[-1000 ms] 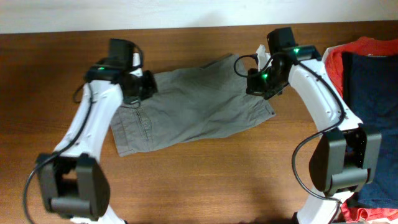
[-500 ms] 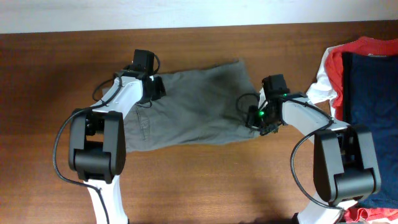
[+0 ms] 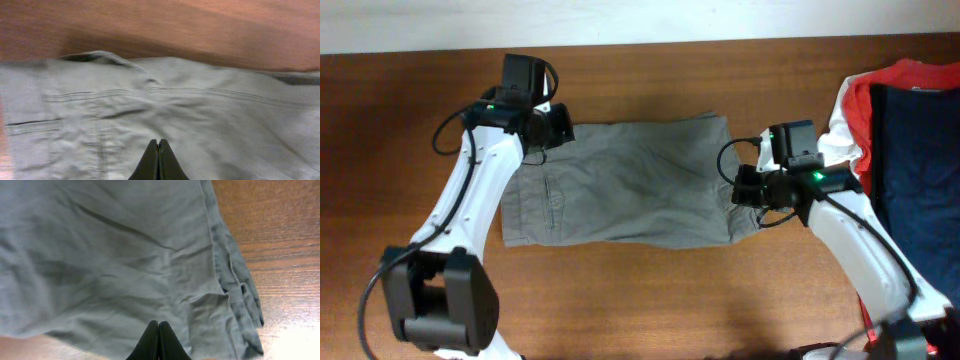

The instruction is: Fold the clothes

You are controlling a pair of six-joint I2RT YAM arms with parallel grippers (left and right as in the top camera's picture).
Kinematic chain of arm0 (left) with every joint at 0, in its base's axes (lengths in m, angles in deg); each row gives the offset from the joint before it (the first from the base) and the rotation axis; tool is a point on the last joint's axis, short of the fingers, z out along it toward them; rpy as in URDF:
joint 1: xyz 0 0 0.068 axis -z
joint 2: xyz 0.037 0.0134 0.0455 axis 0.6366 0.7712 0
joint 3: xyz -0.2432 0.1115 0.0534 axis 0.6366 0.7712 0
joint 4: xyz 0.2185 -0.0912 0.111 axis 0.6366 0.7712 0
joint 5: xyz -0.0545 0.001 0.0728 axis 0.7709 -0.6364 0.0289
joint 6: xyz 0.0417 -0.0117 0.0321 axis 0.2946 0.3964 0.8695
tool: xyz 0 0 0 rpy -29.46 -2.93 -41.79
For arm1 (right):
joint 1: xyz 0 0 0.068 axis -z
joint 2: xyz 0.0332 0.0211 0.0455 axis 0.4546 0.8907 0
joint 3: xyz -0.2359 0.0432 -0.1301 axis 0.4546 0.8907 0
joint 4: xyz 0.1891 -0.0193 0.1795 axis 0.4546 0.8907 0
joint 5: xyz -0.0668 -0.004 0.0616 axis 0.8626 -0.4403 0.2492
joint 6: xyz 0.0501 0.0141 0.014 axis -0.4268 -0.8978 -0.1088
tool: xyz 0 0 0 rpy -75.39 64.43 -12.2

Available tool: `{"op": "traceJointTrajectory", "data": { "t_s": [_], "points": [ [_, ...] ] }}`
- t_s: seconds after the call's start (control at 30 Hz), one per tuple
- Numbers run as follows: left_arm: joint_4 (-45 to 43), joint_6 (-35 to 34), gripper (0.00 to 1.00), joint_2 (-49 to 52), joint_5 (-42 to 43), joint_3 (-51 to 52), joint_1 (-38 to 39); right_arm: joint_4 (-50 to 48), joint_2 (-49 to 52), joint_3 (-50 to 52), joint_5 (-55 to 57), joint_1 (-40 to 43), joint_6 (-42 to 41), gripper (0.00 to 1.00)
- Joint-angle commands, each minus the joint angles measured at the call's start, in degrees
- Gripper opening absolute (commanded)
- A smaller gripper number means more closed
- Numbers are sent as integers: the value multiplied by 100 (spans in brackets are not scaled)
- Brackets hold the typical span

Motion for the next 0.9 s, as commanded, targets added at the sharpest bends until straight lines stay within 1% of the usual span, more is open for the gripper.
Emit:
{"op": "traceJointTrajectory", "data": {
  "t_s": [0.0,0.03,0.1,0.17,0.2,0.27,0.3,0.37,0.43,0.5,0.53,0.57,0.6,0.63,0.67,0.7,0.73,0.8,0.83,0.87],
  "points": [
    [-236,92,0,719,-981,48,0,-1001,1198,9,258,-35,103,4],
    [-474,94,0,1073,-990,48,-7,-1377,1644,9,258,-35,114,4],
    [-745,92,0,1545,-1193,48,-66,-1692,2247,9,260,-35,144,4],
    [-927,92,0,2061,-1237,48,-212,-1661,2846,9,260,-33,24,4],
    [-929,90,1,2221,-1237,48,-278,-1307,2944,9,286,-17,-103,4],
    [-686,92,0,2326,-1213,48,-343,-509,2822,9,385,-11,-173,4],
    [-442,92,0,2308,-1193,48,-343,131,2546,9,852,20,-612,4],
    [-179,92,0,2308,-1056,48,-284,824,1932,9,1547,17,-789,4],
    [-61,94,0,2258,-592,48,-214,1003,1462,9,1591,20,-787,4],
    [94,96,0,1902,-273,48,-127,1064,1163,7,1578,20,-778,4],
    [293,96,0,1386,-264,48,-4,1058,986,7,1344,20,-343,4],
    [376,94,0,920,-264,48,72,1058,857,7,1303,20,-308,4],
    [380,92,0,586,-267,48,103,1003,702,2,1198,20,-297,4],
    [291,92,0,177,-269,48,96,872,452,-76,560,11,208,4],
    [229,92,0,-61,-365,48,96,866,376,-155,72,7,409,4],
    [234,92,0,-127,-442,48,90,848,363,-221,-319,2,544,4],
    [348,92,0,-81,-439,48,85,737,367,-219,-391,-28,555,4],
    [564,92,0,208,-673,48,85,90,409,-219,-391,-131,553,4],
    [557,90,0,380,-896,48,70,-562,461,-219,-385,-197,553,4],
    [533,46,0,592,-896,48,-79,-1123,546,-219,-262,-234,546,4]
  ]
}}
